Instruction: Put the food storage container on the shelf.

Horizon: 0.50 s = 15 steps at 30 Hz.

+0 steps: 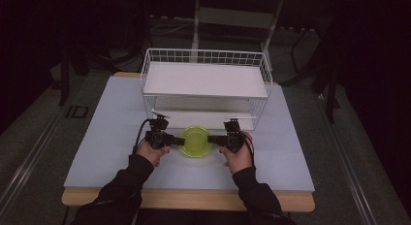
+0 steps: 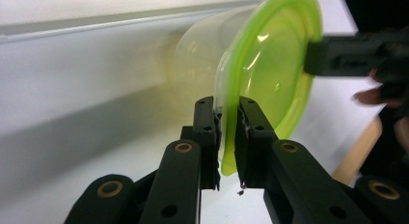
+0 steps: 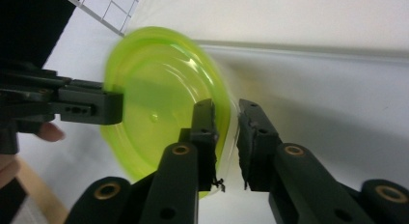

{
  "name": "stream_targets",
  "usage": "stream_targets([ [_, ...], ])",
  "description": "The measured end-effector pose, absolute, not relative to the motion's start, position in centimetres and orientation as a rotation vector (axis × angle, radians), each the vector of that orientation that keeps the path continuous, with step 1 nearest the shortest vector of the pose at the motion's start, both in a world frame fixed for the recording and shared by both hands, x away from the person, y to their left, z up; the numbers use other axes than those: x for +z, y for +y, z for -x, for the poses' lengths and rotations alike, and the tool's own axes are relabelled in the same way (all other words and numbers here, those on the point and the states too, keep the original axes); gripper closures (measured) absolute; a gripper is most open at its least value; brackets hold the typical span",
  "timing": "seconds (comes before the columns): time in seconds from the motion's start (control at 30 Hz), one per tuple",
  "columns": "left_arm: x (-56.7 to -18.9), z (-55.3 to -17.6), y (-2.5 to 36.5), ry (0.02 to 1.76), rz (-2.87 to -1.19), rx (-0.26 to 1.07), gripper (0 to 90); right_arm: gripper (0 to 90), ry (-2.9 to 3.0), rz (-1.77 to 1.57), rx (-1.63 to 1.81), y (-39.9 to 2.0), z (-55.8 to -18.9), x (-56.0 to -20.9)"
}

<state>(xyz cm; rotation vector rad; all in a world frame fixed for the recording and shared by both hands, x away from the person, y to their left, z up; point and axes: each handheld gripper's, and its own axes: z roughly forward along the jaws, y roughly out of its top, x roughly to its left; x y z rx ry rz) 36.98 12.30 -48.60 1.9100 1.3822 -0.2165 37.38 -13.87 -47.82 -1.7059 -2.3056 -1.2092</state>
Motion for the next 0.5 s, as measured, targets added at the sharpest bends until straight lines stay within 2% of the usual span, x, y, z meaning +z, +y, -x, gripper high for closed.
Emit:
stream_targets([
  [0.2, -47.6, -36.5, 12.2, 1.376, -1.887, -0.205, 81.5, 79.1, -2.342, 1.715, -1.242, -13.8, -36.8, -46.9],
  [0.5, -43.6, -35.2, 11.8, 1.352, -1.847, -0.171, 81.6, 79.1, -2.394, 1.694, -1.36, -14.3, -35.2, -42.8],
])
